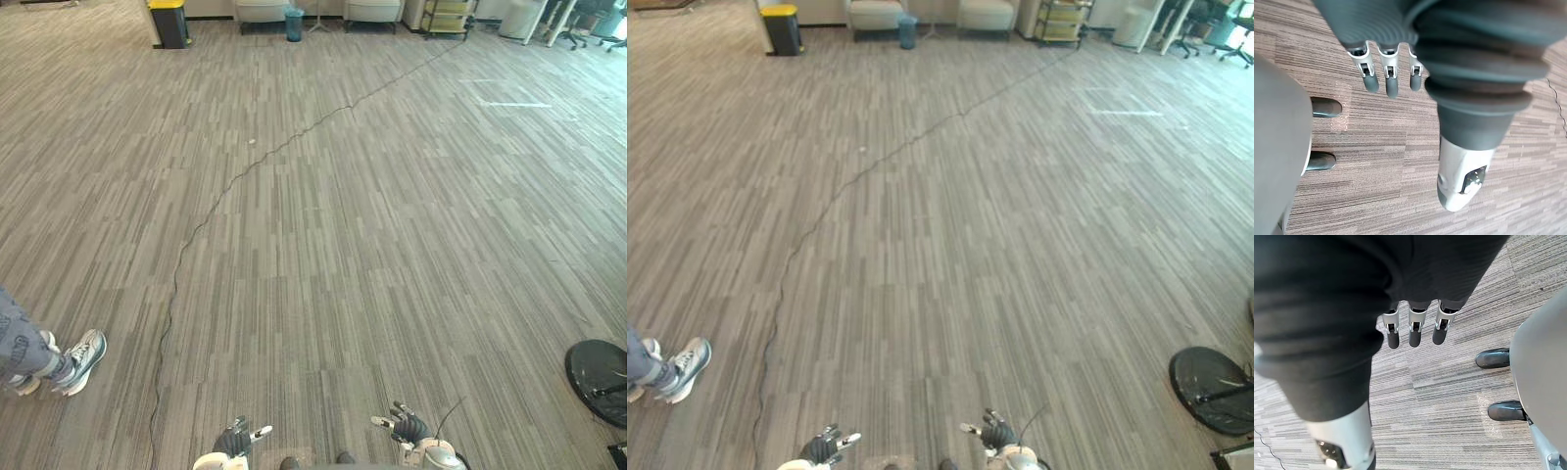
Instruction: Pick up cushions and gather them together orderly.
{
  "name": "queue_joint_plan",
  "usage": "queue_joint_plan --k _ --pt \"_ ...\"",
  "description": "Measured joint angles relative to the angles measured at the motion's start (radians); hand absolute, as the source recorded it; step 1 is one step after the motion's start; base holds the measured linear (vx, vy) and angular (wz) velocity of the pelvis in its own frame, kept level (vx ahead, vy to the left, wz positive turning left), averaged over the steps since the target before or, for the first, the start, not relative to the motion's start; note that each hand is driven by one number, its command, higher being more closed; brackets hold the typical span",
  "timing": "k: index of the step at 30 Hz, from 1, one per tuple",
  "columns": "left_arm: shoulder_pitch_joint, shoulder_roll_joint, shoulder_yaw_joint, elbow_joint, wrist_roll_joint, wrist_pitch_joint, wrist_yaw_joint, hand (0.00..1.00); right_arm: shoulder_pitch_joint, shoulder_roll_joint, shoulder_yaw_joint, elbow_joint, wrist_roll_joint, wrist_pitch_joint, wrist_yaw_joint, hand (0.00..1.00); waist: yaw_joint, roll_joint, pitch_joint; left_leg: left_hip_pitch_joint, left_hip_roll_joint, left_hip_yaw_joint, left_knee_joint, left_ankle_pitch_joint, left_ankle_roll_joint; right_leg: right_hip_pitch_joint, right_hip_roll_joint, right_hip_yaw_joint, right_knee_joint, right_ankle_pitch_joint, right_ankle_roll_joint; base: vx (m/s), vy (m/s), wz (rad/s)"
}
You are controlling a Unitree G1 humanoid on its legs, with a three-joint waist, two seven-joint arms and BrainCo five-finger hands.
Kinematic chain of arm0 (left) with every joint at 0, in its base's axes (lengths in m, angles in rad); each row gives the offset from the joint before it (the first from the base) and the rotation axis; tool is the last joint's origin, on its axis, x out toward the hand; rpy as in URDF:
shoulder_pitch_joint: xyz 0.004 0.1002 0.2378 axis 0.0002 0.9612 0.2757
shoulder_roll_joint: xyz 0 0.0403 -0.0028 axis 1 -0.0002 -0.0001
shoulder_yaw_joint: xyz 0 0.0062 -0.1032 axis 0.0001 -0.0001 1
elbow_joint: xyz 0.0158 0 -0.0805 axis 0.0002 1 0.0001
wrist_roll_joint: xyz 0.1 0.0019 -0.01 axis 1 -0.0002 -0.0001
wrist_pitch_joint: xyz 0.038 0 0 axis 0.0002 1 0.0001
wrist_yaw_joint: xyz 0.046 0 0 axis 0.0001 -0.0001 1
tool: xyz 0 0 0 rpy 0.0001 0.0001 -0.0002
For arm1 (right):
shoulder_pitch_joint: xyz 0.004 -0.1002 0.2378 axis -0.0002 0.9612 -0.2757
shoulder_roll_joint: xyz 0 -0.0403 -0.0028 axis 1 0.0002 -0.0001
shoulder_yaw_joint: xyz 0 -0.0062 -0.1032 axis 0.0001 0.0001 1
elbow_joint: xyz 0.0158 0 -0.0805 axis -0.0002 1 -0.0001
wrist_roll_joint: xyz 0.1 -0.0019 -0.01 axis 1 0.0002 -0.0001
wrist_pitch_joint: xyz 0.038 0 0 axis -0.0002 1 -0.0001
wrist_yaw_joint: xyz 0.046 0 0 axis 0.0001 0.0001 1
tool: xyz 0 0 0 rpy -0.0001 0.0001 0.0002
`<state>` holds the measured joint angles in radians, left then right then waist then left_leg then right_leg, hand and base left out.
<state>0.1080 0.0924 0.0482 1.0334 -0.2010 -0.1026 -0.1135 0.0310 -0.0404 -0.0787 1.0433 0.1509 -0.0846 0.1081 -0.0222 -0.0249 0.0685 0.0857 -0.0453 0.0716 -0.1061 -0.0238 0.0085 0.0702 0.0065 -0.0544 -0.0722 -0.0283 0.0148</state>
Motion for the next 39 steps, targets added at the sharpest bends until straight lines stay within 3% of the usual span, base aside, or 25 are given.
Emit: queue_joint_plan --k 14,24,39 --pt "-0.016 0.005 -0.031 0.022 -0.078 -0.001 0.049 0.0 0.009 0.002 -0.037 0.024 0.131 -0.03 0.003 0.0 0.008 0.001 0.007 0.003 -0.021 -0.029 -0.004 0.005 0.008 0.015 -0.021 -0.031 -0.001 -0.007 0.011 0.0 0.012 0.07" --pt "-0.022 0.013 -0.031 0.022 -0.075 -0.005 0.055 0.0 0.009 0.003 -0.036 0.034 0.138 -0.042 0.004 0.0 0.009 -0.014 0.02 0.003 -0.022 -0.041 -0.004 0.006 0.01 0.02 -0.022 -0.045 -0.004 -0.009 0.014 -0.01 -0.006 0.04" --pt "-0.039 0.012 -0.035 0.042 -0.05 -0.006 0.09 0.0 0.011 0.001 -0.035 0.036 0.221 -0.042 0.027 0.0 0.008 -0.014 0.025 0.003 -0.024 -0.05 -0.004 0.007 0.01 0.026 -0.023 -0.054 -0.005 -0.011 0.014 0.0 -0.001 0.0"
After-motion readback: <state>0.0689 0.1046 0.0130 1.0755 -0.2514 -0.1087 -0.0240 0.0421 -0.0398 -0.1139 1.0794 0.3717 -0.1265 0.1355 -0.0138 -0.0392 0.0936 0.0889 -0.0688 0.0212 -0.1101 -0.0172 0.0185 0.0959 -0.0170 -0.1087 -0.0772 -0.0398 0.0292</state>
